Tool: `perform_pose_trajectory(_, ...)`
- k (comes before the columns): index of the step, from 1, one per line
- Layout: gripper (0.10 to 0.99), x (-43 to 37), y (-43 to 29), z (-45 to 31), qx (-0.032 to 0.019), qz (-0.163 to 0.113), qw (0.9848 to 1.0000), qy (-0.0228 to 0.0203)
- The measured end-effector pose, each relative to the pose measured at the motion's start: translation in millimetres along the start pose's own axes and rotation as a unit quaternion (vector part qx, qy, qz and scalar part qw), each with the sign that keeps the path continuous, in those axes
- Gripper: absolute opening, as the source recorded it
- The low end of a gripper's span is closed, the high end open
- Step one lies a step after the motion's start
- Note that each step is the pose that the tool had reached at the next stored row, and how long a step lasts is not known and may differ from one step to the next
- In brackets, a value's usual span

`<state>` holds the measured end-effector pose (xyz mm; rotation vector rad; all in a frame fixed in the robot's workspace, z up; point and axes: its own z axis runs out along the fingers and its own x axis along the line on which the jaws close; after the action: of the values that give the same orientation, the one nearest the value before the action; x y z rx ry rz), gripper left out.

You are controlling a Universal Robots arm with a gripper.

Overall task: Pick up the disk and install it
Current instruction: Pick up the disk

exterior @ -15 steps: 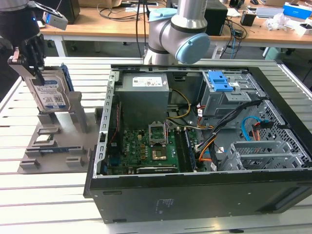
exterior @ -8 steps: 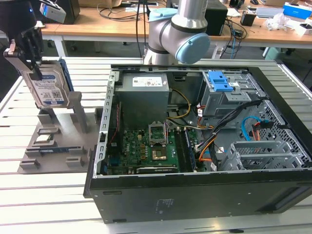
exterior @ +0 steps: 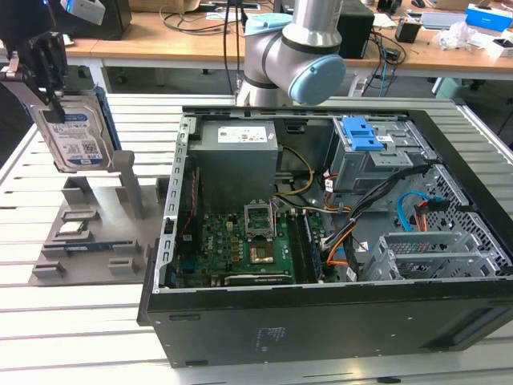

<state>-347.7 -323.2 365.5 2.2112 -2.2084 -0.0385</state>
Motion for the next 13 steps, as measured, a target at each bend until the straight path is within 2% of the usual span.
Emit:
perform_pose_trajectory(7,0.365,-0.2,0.3,-13.5,0.0000,0.000,1.0000,0.0000)
perform_pose_trajectory(13,0.365,-0.3,0.5,-20.6,0.0000,0.000,1.0000,0.0000)
